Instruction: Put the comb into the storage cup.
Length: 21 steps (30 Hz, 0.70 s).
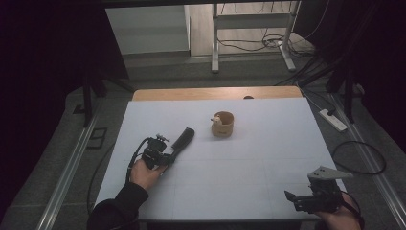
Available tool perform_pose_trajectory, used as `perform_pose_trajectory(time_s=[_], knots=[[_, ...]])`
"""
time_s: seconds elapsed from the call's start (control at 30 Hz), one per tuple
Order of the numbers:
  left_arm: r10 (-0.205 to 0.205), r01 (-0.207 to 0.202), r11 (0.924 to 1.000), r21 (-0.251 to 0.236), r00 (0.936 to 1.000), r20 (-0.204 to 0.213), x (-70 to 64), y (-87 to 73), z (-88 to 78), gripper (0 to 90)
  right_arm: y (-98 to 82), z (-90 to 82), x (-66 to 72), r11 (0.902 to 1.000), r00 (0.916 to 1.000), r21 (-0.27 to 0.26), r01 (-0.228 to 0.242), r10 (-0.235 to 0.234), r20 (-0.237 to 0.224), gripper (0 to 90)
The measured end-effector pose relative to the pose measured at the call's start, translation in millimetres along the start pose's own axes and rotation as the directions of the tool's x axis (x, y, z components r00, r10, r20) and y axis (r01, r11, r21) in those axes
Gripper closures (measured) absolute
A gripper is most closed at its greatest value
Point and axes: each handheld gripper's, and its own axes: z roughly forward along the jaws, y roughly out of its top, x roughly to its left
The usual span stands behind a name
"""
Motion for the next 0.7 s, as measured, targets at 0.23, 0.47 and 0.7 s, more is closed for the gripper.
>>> perform_pose_trajectory(time_s=[0.23,0.47,0.7], knots=[[0.005,-0.004,0.9987,-0.051,0.9999,0.009,-1.3,-1.9,-8.9,72.0,0.0,-0.2,0.0,1.0,1.0,-0.001,0.0,0.0,-0.001,1.1],[0.017,-0.015,0.9949,-0.1,0.9996,0.021,-2.5,-4.2,-17.8,72.0,-0.1,-0.2,0.1,1.0,1.0,-0.003,0.001,-0.001,-0.001,1.1],[0.023,-0.018,0.9867,-0.162,0.9994,0.027,-3.6,-7.4,-26.9,72.0,-0.1,-0.4,0.3,1.0,1.0,-0.005,0.003,-0.003,0.0,1.1]])
